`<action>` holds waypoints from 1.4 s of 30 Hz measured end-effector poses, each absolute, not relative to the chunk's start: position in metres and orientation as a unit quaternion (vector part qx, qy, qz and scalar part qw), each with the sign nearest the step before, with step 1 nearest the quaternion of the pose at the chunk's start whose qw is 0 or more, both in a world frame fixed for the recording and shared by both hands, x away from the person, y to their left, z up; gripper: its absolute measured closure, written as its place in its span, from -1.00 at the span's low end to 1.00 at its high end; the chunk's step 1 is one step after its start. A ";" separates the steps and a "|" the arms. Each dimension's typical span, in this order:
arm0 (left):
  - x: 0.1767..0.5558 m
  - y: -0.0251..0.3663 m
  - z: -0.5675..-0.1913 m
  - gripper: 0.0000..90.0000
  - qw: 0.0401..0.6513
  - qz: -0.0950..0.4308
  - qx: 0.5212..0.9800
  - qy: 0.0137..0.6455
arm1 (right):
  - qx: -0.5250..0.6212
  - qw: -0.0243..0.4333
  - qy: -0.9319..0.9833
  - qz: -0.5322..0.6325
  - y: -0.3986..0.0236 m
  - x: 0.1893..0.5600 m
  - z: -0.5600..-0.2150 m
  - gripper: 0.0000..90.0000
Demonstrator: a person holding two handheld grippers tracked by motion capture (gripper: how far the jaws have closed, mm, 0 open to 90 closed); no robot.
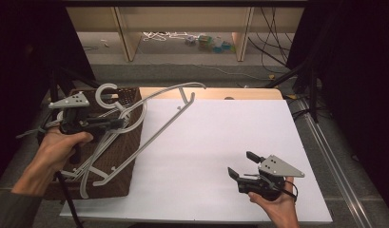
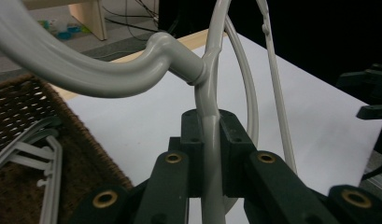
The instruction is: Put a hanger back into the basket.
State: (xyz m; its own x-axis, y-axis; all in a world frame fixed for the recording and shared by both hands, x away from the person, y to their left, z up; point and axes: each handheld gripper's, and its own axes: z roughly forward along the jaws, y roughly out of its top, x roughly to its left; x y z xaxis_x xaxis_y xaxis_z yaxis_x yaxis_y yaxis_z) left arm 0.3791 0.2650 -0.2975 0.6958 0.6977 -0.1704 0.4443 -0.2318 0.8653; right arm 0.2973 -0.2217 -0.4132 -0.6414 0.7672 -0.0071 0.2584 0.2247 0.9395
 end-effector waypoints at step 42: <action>0.428 0.387 -0.329 0.82 0.423 0.256 0.722 0.484 | 0.347 0.241 0.746 0.515 -0.222 0.299 -0.416 -0.56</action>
State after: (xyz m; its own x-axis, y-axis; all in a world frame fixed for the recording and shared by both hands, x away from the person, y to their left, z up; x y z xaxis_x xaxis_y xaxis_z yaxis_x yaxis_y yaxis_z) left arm 0.4279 0.3871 -0.3294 0.4002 0.9156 -0.0393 0.4815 -0.1736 0.8591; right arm 0.2988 -0.2221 -0.4161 -0.6422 0.7666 -0.0022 0.2694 0.2283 0.9356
